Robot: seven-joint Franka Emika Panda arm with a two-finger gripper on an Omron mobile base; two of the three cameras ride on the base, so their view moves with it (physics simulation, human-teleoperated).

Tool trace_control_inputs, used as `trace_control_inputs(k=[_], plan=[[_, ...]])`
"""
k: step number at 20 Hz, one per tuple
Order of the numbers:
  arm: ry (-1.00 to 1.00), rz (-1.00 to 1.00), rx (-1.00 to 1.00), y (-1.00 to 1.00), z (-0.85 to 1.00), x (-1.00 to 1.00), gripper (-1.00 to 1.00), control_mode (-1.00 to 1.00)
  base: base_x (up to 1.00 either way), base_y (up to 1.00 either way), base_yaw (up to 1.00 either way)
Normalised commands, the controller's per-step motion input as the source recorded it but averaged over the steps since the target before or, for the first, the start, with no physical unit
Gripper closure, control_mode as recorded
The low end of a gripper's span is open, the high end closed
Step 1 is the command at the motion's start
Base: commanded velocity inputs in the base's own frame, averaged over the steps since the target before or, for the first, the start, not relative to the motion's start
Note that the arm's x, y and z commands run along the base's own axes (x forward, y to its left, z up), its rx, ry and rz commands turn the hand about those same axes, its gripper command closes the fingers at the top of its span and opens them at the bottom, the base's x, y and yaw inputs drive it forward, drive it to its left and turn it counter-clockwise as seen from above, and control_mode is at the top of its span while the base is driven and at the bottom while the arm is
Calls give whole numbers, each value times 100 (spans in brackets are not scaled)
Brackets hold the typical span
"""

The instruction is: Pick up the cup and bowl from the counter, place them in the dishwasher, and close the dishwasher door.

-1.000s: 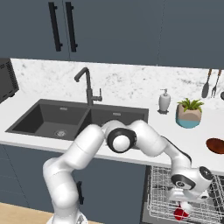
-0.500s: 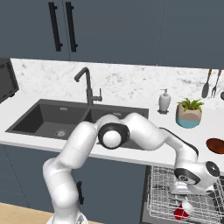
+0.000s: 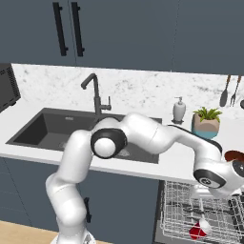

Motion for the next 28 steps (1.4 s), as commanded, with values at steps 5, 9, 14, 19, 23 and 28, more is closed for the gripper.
trace_control_inputs(k=[5, 9, 14, 19, 23, 28], plan=[[5, 0, -7, 1, 76, 6, -100, -100, 0, 0, 0], [14, 0, -13, 1, 62, 27, -100, -100, 0, 0, 0], [20, 0, -13, 5, 38, 69, -100, -100, 0, 0, 0], [6, -3, -5, 4, 0, 94, -100, -100, 0, 0, 0], [0, -5, 0, 0, 0, 66, -100, -100, 0, 0, 0], [0, -11, 0, -1, 0, 46, -100, -100, 0, 0, 0]])
